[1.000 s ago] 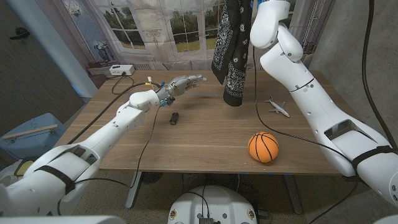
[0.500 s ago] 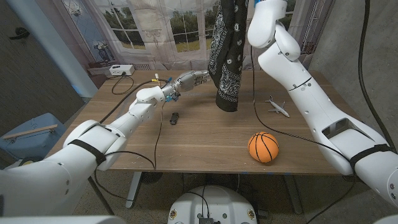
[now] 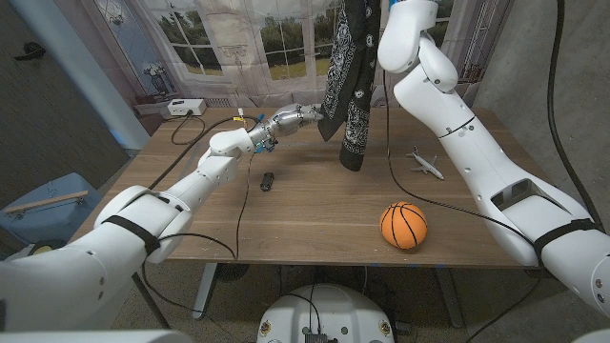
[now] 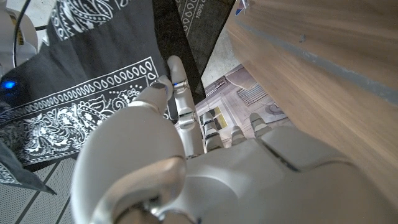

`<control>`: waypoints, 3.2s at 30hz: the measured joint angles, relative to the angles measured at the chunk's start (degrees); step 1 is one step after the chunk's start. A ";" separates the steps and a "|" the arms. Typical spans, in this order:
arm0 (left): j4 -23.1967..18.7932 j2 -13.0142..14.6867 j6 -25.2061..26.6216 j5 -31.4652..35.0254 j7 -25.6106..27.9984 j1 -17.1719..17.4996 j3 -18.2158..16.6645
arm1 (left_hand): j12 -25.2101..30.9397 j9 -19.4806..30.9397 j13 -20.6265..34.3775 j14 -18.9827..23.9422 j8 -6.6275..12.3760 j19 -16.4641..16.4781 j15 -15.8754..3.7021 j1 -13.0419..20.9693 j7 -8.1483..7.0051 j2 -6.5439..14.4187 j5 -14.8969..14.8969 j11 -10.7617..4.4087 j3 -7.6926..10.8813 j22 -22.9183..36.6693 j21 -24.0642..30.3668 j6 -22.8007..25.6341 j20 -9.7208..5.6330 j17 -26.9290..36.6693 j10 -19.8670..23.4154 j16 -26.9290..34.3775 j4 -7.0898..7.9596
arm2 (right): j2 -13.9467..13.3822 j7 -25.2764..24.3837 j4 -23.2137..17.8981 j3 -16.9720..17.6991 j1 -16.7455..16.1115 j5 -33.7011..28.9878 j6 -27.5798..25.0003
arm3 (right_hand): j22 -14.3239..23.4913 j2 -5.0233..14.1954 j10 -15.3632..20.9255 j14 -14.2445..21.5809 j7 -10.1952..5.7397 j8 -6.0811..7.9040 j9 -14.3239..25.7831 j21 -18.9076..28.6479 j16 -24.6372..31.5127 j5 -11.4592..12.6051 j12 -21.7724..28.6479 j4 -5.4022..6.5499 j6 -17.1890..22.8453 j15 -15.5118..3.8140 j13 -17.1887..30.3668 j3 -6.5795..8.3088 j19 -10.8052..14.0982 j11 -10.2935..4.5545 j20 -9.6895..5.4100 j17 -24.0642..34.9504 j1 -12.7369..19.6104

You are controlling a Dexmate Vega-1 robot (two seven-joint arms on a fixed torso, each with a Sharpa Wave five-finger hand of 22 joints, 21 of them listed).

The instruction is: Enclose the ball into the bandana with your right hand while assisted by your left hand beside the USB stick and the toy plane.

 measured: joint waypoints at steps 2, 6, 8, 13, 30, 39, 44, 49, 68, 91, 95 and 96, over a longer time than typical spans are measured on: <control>0.00 0.91 -0.27 0.19 1.76 1.51 -0.34 | 0.00 1.01 0.07 0.15 0.81 0.09 -0.32 0.61 0.32 -0.44 1.10 0.09 0.17 0.05 0.00 0.30 -0.09 0.00 0.35 0.00 0.15 | -0.07 0.00 0.02 0.27 -0.06 0.00 0.00 | 0.00 -0.43 0.00 0.00 0.00 0.00 -0.01 0.00 -0.18 0.00 0.00 0.01 0.00 0.00 0.00 0.02 0.00 0.00 0.00 0.00 -0.43; -5.09 1.34 -0.69 0.90 5.18 2.36 -0.53 | 0.00 3.50 0.07 1.27 2.84 1.12 -1.44 1.58 0.38 -1.30 4.14 -0.30 0.40 0.05 0.00 0.24 -0.32 0.00 1.78 0.00 0.37 | -0.52 -0.46 -0.39 1.10 -0.88 -0.18 -0.58 | 0.00 -0.43 0.01 0.00 0.00 0.00 -0.08 0.00 -0.21 0.00 0.00 0.02 0.01 0.00 0.00 0.03 0.00 -0.01 0.00 0.00 -0.43; -10.31 2.76 -0.86 1.70 7.63 4.64 -0.94 | 0.00 4.81 0.06 1.88 3.89 1.61 -2.04 1.97 0.38 -1.68 5.78 -0.66 0.40 0.04 0.17 0.25 -0.79 0.00 2.29 0.00 0.37 | -0.71 -0.71 -0.77 1.44 -1.22 -0.19 -1.42 | 0.00 -0.43 0.01 -0.01 0.01 0.00 -0.23 0.00 -0.21 0.00 0.00 0.02 0.01 0.00 0.00 0.03 0.00 0.00 0.00 0.00 -0.42; -17.51 4.89 -0.94 4.21 13.42 6.99 -1.19 | -0.16 6.94 0.35 2.58 5.52 2.23 -2.75 2.37 0.48 -2.12 8.22 -0.84 0.43 0.04 0.44 0.35 -0.80 0.16 3.28 0.00 0.40 | -1.85 -0.82 -2.90 3.24 -3.38 -0.18 -2.01 | 0.00 -0.43 0.01 -0.01 0.08 0.00 -0.26 0.00 -0.43 0.00 -0.03 -0.16 0.08 0.00 -0.01 0.22 0.00 -0.01 0.00 0.01 -0.41; -34.62 10.17 2.74 7.08 17.78 7.91 0.23 | -0.33 10.46 0.34 3.55 7.61 2.86 -3.23 1.98 0.57 -3.42 11.75 -0.84 0.96 0.04 0.44 0.60 -1.42 0.15 3.89 0.00 0.98 | -5.85 -1.88 -12.68 14.59 -15.81 3.59 -13.74 | -0.14 -0.61 -0.05 -0.01 0.08 0.00 -0.28 -0.46 -1.28 0.29 -0.78 -0.24 0.08 0.00 -0.01 1.21 -0.43 0.45 1.05 -0.10 -0.22; -38.09 10.85 4.87 6.21 18.28 7.52 0.32 | -0.33 12.64 0.34 5.38 9.03 3.80 -3.67 1.67 0.25 -3.72 13.91 -0.83 1.31 0.31 0.78 0.29 -1.70 0.43 4.92 0.45 1.34 | -7.18 -1.47 -17.79 20.72 -22.82 6.76 -18.83 | 0.02 -0.61 -1.30 -1.36 0.08 0.00 0.49 -0.69 -1.72 0.22 -1.20 -0.01 0.08 0.21 -0.01 1.44 -1.22 1.27 1.41 -0.11 -0.22; -39.98 11.05 5.31 5.18 18.28 7.38 -0.02 | -0.33 13.65 0.60 5.76 9.70 4.39 -4.06 1.67 0.05 -3.72 14.68 -0.92 1.46 0.31 0.78 0.09 -1.72 0.42 5.42 0.45 1.49 | -7.47 -1.04 -20.71 24.10 -26.68 9.19 -20.57 | 0.02 -0.61 -2.20 -1.91 0.09 0.00 0.68 -1.11 -2.35 0.00 -1.41 -0.14 0.08 0.18 -0.01 1.95 -1.67 1.74 1.85 0.17 -0.23; -42.70 11.76 5.91 4.89 18.47 7.24 -0.45 | -0.32 14.55 0.59 6.07 10.14 4.39 -3.78 1.30 -0.06 -4.09 15.41 -0.93 1.50 0.31 0.99 -0.01 -1.72 0.42 5.42 0.45 1.53 | -7.87 0.93 -23.05 26.52 -29.71 11.91 -21.54 | 0.02 -0.59 -3.04 -3.32 0.09 0.00 0.83 -1.12 -2.77 -0.10 -1.62 -0.15 0.08 0.19 -0.01 2.27 -2.37 2.17 1.94 0.17 -0.25; -52.15 14.71 8.82 3.60 17.38 6.81 -0.98 | -0.63 17.46 0.59 6.79 12.52 4.59 -3.87 0.69 -0.26 -4.70 18.04 -1.00 1.95 0.30 0.99 -0.20 -1.93 0.69 6.58 0.44 1.99 | -11.20 20.15 -40.25 49.30 -56.84 22.41 -20.27 | 0.01 -0.50 -5.59 -7.33 0.10 0.00 1.70 -2.33 -4.33 -1.00 -1.83 -0.72 0.08 0.28 0.26 3.44 -5.35 2.68 3.49 0.42 -0.82; -56.63 15.08 12.86 0.60 12.27 5.87 1.35 | -1.01 20.11 0.58 7.09 13.89 4.58 -3.56 0.16 -0.28 -5.23 19.97 -0.72 2.67 0.29 0.98 -0.19 -1.92 0.68 6.86 0.44 2.21 | -1.56 40.88 -44.17 69.75 -76.73 34.24 -9.03 | 0.00 -0.51 -7.32 -9.77 0.10 0.00 1.92 -2.35 -4.54 -2.13 -1.83 -0.82 0.08 0.50 0.25 3.97 -6.04 3.60 3.57 0.70 -0.79; -56.88 14.85 13.49 0.12 11.15 5.44 2.11 | -1.16 20.47 0.58 7.09 14.19 4.26 -3.56 0.14 -0.28 -5.22 20.38 -0.50 2.67 0.29 0.98 -0.20 -1.61 0.68 6.63 0.44 2.21 | -0.34 43.61 -44.38 71.70 -78.89 35.50 -7.66 | 0.00 -0.51 -7.62 -9.77 0.10 0.00 1.81 -2.35 -4.54 -2.21 -1.83 -0.82 0.08 0.50 0.25 3.97 -6.04 3.90 3.57 0.70 -0.78; -56.91 14.79 14.00 -0.37 10.03 5.37 2.28 | -1.16 20.53 0.58 7.09 14.35 4.26 -3.56 -0.01 -0.28 -5.36 20.40 -0.38 2.67 0.29 0.98 -0.20 -1.61 0.67 6.75 0.44 2.21 | 0.89 44.23 -44.52 73.18 -80.75 35.81 -7.26 | 0.00 -0.50 -7.62 -9.77 0.10 0.00 1.81 -2.35 -4.54 -2.22 -1.83 -0.82 0.08 0.50 0.25 3.96 -6.01 3.90 3.54 0.70 -0.78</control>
